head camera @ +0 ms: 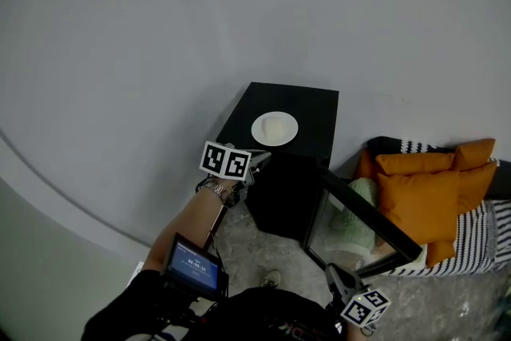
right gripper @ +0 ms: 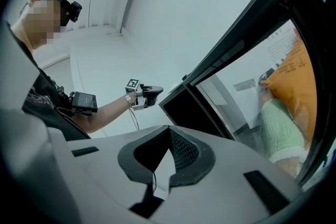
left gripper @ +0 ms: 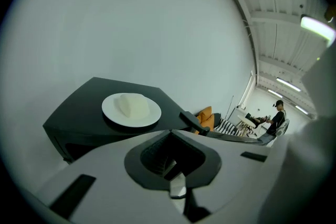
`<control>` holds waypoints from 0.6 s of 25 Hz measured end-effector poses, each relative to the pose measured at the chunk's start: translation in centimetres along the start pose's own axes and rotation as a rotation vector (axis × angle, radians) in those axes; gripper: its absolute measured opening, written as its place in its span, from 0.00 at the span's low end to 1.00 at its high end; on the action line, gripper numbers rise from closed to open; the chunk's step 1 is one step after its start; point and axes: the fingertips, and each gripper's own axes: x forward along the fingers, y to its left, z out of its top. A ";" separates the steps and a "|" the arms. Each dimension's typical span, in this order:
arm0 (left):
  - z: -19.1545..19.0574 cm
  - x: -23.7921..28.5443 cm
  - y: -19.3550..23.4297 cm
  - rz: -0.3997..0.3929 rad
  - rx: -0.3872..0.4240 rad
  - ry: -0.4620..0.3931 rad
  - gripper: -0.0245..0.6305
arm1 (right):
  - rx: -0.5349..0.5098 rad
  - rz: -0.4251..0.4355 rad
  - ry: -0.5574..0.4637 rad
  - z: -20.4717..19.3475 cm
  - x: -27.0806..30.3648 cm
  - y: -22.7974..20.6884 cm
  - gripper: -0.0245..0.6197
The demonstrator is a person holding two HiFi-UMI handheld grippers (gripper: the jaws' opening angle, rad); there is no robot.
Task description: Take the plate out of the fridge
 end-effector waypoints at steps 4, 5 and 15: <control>-2.0 -2.5 -3.2 -0.120 -0.077 -0.090 0.05 | -0.016 0.029 0.043 -1.1 -0.9 0.7 0.05; -2.9 -3.2 -4.1 -0.151 -0.097 -0.111 0.05 | -0.021 0.039 0.056 -1.4 -1.3 1.0 0.05; -15.5 -10.4 -13.5 -0.299 -0.155 -0.201 0.05 | -0.017 0.140 0.213 -5.9 -3.6 4.3 0.05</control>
